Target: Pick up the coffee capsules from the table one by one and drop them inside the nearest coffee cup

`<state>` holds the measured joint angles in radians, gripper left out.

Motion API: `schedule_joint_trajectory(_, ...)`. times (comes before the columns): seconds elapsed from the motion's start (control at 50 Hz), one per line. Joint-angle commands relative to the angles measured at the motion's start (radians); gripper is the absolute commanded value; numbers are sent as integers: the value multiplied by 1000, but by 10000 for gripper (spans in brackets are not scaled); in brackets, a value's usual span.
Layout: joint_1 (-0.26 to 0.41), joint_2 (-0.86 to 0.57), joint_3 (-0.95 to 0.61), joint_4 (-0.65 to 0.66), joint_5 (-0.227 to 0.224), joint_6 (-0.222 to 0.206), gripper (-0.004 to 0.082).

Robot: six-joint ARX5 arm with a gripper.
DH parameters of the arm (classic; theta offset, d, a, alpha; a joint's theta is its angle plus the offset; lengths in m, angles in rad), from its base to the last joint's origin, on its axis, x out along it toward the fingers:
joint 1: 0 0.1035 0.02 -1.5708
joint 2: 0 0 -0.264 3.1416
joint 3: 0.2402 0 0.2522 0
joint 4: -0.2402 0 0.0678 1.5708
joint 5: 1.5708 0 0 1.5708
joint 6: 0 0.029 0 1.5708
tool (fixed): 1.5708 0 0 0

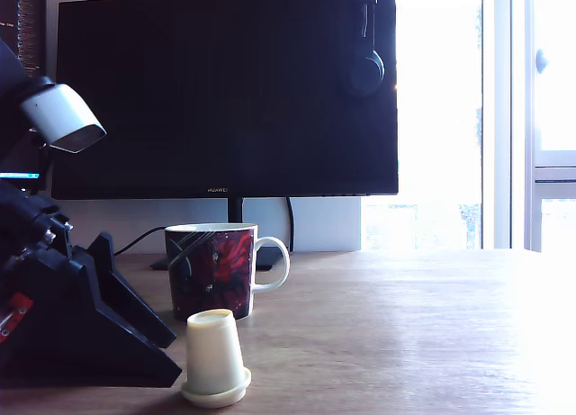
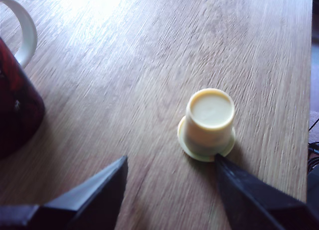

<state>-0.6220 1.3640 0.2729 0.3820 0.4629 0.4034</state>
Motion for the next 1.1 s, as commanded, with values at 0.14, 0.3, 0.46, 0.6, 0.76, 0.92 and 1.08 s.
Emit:
schedule_joint_trajectory(0.14, 8, -10, -10, -7, -3, -29, 462)
schedule_joint_trajectory(0.3, 8, -13, -10, -8, -3, -38, 463)
schedule_joint_trajectory(0.46, 3, -26, -10, -13, 4, -39, 468)
schedule_joint_trajectory(0.6, -16, -31, -10, -9, 9, -38, 474)
schedule_joint_trajectory(0.76, -47, -31, -10, 3, 11, -38, 516)
schedule_joint_trajectory(0.92, -69, -31, -10, 25, 12, -38, 516)
schedule_joint_trajectory(1.08, -75, -29, -10, 31, 35, -40, 516)
